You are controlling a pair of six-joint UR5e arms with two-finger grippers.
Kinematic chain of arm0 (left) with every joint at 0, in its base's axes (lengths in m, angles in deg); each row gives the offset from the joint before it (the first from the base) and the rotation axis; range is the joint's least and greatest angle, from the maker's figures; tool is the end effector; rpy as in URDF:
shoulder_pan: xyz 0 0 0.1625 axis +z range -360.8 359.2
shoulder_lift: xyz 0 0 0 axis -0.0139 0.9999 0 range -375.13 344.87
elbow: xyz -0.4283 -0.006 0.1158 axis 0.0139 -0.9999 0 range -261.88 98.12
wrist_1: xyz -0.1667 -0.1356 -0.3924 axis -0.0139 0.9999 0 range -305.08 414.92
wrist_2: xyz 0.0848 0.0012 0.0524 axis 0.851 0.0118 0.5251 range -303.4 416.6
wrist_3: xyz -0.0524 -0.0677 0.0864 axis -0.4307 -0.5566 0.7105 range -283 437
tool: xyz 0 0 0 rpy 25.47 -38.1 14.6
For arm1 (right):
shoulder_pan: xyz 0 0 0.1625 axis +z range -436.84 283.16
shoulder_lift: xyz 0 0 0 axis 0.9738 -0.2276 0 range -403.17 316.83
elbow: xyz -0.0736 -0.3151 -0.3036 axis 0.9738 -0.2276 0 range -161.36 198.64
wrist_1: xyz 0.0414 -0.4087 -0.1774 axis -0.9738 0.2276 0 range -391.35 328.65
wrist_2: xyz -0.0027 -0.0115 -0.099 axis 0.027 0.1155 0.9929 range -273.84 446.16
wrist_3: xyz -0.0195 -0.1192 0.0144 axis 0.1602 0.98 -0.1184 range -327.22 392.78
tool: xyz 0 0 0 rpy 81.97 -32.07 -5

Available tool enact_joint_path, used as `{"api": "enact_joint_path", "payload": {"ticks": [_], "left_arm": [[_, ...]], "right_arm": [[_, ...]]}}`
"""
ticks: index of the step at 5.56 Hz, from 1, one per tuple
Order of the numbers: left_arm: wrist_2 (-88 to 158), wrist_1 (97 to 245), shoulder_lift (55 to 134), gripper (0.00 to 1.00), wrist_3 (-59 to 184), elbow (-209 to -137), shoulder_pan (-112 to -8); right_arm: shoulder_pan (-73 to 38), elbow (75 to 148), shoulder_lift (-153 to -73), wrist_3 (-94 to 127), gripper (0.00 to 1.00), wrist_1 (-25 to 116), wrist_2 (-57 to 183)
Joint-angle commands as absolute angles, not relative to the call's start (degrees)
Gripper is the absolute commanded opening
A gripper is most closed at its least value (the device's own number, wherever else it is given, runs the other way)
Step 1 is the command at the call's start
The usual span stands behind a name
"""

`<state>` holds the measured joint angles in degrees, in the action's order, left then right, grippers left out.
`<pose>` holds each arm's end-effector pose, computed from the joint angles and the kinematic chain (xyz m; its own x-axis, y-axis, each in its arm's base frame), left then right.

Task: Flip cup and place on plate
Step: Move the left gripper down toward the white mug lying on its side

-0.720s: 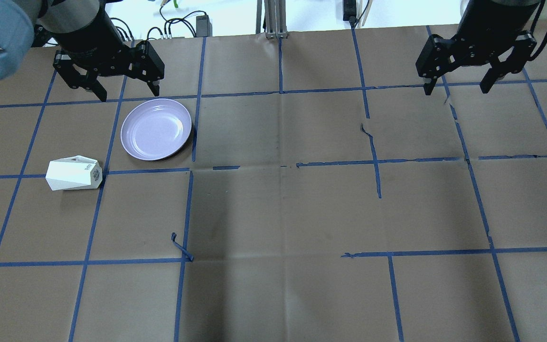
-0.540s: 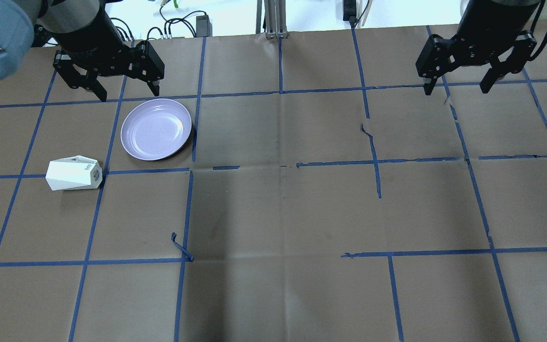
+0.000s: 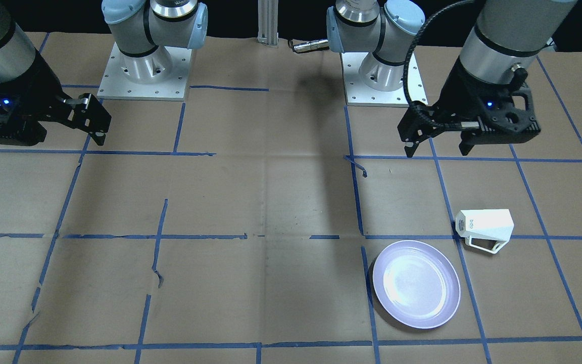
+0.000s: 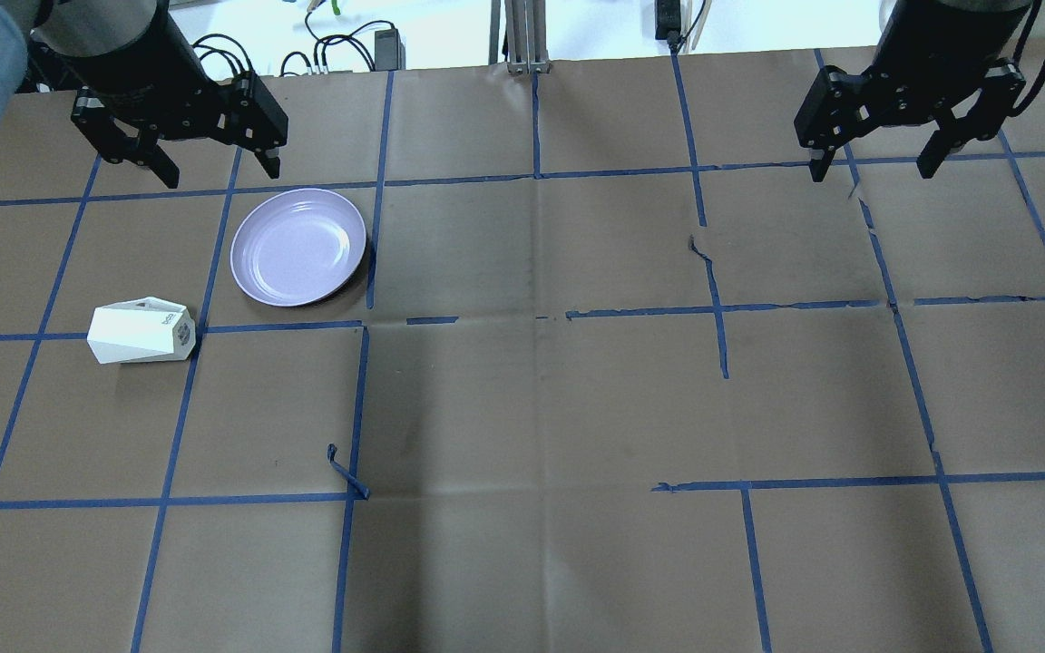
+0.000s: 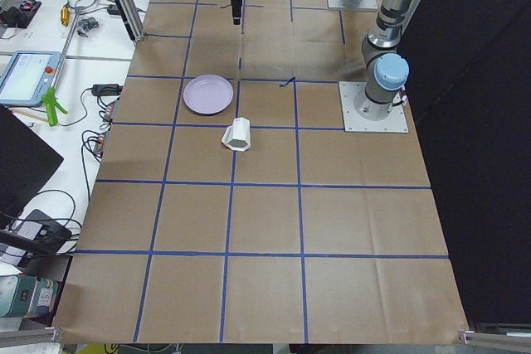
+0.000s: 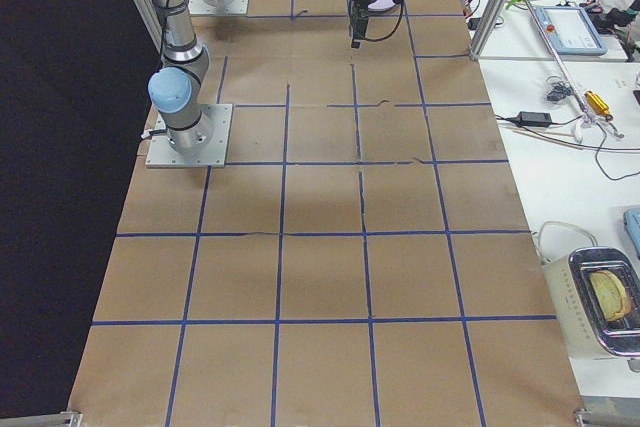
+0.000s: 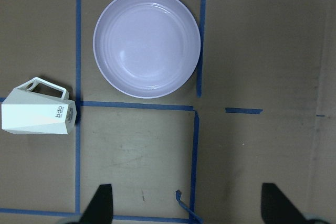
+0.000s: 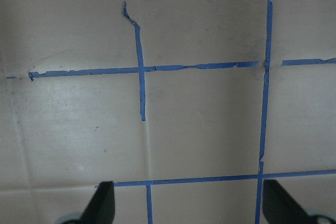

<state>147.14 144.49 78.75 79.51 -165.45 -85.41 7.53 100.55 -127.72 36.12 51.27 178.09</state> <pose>-0.0787 -0.5724 0.5080 -0.9986 -0.0507 -0.0117 -0.0500 0.9974 -0.0516 0.0739 -0.5681 0.4944 -0.9989 0.0373 0.0287 0.0396 0.9956 0.0846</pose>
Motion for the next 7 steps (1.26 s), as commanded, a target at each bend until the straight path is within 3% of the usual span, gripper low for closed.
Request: {"api": "enact_joint_path", "payload": {"ticks": [1, 3, 7], "left_arm": [[146.95, 145.19, 77.08, 0.98, 96.64, -166.07, -77.39], [142.68, 145.19, 80.38, 0.98, 108.95, -166.17, -63.10], [128.87, 145.10, 99.35, 0.98, 135.02, -166.17, -46.09]], "right_arm": [[7.53, 100.55, -127.72, 36.12, 1.00, 51.27, 178.09], [7.53, 100.55, -127.72, 36.12, 1.00, 51.27, 178.09], [7.53, 100.55, -127.72, 36.12, 1.00, 51.27, 178.09]]}}
